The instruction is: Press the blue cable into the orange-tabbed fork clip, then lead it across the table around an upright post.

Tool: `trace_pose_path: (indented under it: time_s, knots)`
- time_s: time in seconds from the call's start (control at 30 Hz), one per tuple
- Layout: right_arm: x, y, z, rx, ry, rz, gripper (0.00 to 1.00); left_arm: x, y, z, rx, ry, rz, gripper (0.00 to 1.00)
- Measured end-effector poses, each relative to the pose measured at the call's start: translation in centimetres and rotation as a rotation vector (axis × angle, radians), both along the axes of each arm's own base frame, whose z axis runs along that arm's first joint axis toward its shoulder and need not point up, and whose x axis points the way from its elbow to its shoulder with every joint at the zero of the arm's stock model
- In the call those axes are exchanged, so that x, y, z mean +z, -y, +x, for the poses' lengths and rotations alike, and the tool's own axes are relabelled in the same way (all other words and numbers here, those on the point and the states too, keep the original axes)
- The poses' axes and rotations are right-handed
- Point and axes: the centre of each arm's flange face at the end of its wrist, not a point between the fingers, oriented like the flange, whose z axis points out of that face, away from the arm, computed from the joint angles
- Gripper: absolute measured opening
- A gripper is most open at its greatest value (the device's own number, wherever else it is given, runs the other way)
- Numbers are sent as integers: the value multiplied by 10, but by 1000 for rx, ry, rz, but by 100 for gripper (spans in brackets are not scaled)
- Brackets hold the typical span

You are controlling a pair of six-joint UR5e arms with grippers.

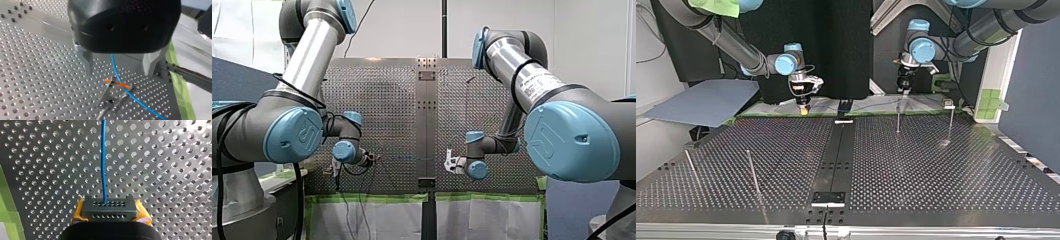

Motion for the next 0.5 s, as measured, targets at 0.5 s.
trace_pose_path:
  time_s: [0.5]
  knots:
    - [0,0,0,0,1,-3,0,5,15,2,-33,58,-46,98]
